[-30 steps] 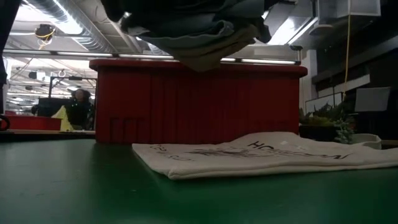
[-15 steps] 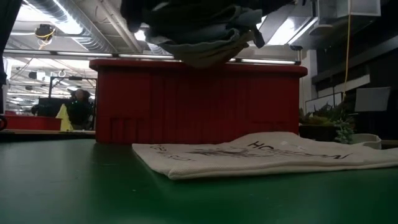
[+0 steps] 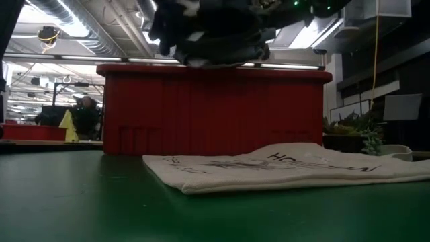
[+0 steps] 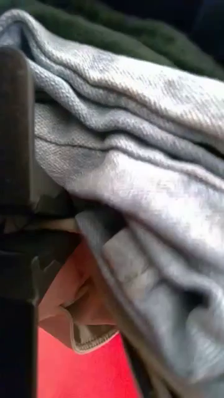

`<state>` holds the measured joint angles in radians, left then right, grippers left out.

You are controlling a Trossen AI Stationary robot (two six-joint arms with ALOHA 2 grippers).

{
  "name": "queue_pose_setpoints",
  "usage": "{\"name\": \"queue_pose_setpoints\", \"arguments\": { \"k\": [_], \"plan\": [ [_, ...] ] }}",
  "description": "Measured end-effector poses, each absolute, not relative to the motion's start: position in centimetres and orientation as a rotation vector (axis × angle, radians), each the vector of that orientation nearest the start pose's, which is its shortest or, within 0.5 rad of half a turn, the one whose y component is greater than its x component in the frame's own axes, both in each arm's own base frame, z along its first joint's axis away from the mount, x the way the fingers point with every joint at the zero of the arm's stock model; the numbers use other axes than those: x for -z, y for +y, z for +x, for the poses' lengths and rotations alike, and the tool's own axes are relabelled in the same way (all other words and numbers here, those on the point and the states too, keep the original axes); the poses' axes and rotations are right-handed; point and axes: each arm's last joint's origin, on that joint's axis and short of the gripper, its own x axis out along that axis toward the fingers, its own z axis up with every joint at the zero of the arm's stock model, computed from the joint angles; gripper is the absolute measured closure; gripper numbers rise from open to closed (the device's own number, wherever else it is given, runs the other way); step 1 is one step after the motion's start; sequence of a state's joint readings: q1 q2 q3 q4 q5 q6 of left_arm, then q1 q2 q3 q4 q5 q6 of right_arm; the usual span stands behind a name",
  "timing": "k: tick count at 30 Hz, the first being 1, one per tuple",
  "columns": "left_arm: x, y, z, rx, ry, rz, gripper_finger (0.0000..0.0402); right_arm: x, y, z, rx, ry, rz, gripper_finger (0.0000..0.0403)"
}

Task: Fold Laundry from Bin
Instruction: Put the stacked clothes into the red organizer bin

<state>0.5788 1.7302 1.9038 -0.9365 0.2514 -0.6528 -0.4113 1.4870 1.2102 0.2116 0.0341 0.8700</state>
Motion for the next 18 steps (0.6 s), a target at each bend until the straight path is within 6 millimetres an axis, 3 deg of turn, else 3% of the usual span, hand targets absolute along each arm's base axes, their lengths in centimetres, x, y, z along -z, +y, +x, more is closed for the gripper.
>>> {"name": "queue_pose_setpoints", "arguments": {
  "k": [8, 18],
  "plan": [
    [-39.1, 22.5, 30.5, -0.587, 0.518, -0.934, 0.0402, -34.3, -17.1, 31.9, 0.478, -0.231, 0.888, 0.0382],
    [-36.0, 26.5, 31.5, -0.649, 0.498, -0.95, 0.0402, -31.9, -21.4, 31.4, 0.577, -0.235, 0.894, 0.0382]
  ]
}}
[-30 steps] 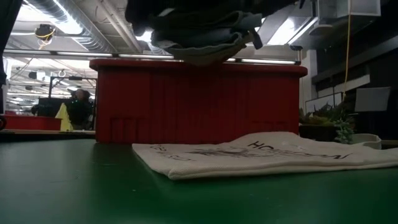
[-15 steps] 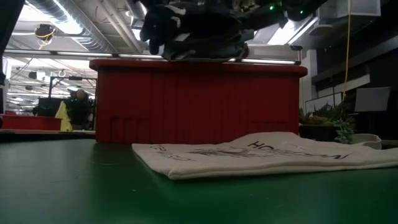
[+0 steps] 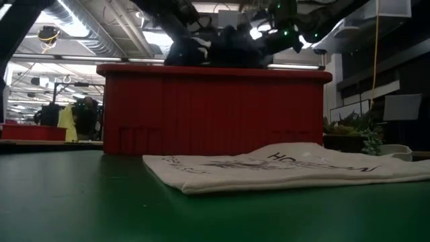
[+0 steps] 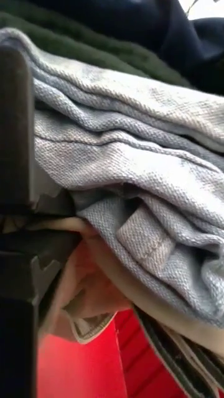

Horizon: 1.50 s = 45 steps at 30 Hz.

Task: Fold Laundry from Bin
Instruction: Put the stacked clothes into the red organizer bin

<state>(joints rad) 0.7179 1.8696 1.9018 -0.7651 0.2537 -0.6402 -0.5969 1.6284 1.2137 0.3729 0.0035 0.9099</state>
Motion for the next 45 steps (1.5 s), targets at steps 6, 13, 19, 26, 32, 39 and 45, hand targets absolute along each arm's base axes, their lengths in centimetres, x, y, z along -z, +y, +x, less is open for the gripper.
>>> {"name": "queue_pose_setpoints", "arguments": {
  "k": [6, 13, 19, 26, 32, 39, 45],
  "plan": [
    [-33.1, 29.0, 32.1, -0.69, 0.522, -0.979, 0.0402, -29.6, -24.0, 31.3, 0.635, -0.208, 0.907, 0.0382],
    [-28.9, 30.7, 32.9, -0.74, 0.639, -0.987, 0.0402, -25.1, -26.0, 32.2, 0.697, -0.11, 0.955, 0.0382],
    [-25.9, 32.0, 32.7, -0.776, 0.748, -0.978, 0.0401, -22.1, -27.0, 32.4, 0.752, -0.005, 0.982, 0.0382],
    [-24.5, 33.0, 31.9, -0.859, 0.805, -0.935, 0.0401, -21.0, -28.0, 31.5, 0.844, 0.043, 0.966, 0.0382],
    [-24.5, 33.3, 31.6, -0.914, 0.817, -0.891, 0.0401, -20.9, -28.0, 31.4, 0.861, 0.056, 0.958, 0.0382],
    [-24.5, 33.5, 31.4, -0.944, 0.816, -0.878, 0.0372, -20.8, -28.0, 31.3, 0.872, 0.047, 0.995, 0.0381],
    [-24.4, 33.9, 30.6, -0.966, 0.833, -0.894, 0.0326, -20.6, -28.0, 31.2, 0.878, 0.065, 1.013, 0.0381]
  ]
}}
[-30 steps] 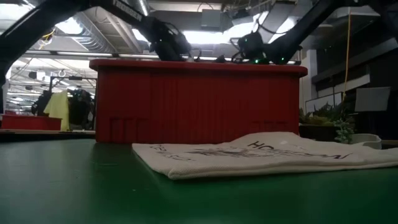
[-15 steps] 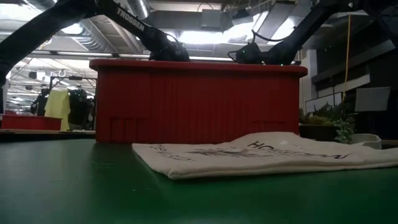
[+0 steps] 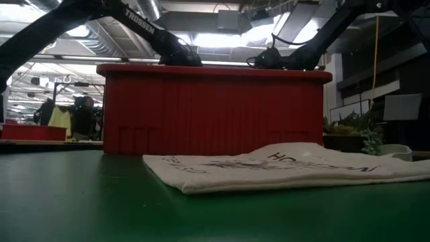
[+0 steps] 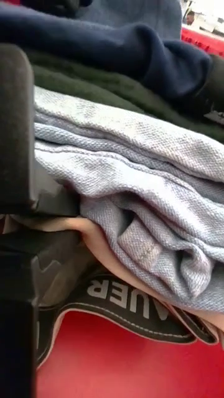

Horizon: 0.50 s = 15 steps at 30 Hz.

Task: Fold Laundry from Bin
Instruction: Put the stacked clothes into the red organizer bin

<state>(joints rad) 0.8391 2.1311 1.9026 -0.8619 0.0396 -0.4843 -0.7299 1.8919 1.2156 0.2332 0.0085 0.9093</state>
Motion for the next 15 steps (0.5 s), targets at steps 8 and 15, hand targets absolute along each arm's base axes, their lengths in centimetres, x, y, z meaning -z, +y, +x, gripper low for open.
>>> {"name": "queue_pose_setpoints", "arguments": {
  "k": [8, 15],
  "plan": [
    [-24.5, 34.5, 29.8, -0.952, 0.836, -0.918, 0.03, -20.3, -29.4, 29.7, 0.831, 0.1, 1.068, 0.0336],
    [-24.8, 34.7, 28.6, -0.928, 0.906, -0.867, 0.0299, -20.2, -30.3, 28.7, 0.837, 0.105, 1.085, 0.0274]
  ]
}}
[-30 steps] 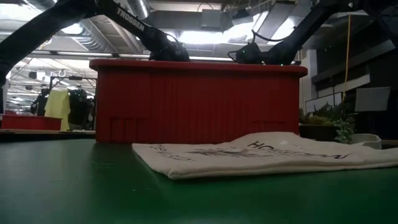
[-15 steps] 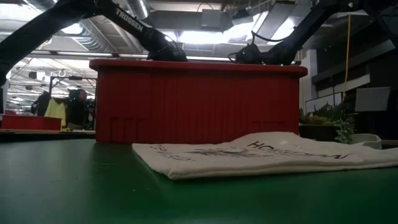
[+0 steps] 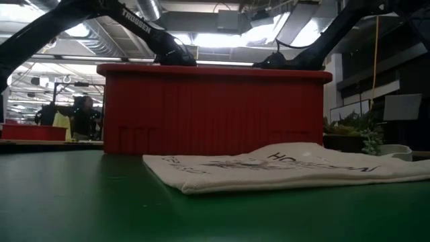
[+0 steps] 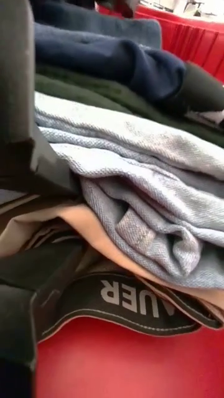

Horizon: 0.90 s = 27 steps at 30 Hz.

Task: Fold Laundry from Bin
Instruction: Put the stacked clothes into the red organizer bin

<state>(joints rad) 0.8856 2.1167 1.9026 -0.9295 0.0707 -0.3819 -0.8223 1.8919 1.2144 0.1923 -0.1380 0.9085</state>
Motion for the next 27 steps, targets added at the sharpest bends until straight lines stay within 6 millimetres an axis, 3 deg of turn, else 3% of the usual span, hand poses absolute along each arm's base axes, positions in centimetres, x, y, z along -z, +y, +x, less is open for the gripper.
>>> {"name": "queue_pose_setpoints", "arguments": {
  "k": [13, 27],
  "plan": [
    [-28.9, 33.9, 26.1, -0.915, 0.883, -0.773, 0.0299, -21.7, -30.5, 27.7, 0.91, 0.063, 1.022, 0.028],
    [-32.3, 32.2, 25.1, -0.842, 0.847, -0.705, 0.0299, -28.5, -28.5, 26.1, 0.895, -0.1, 0.884, 0.0281]
  ]
}}
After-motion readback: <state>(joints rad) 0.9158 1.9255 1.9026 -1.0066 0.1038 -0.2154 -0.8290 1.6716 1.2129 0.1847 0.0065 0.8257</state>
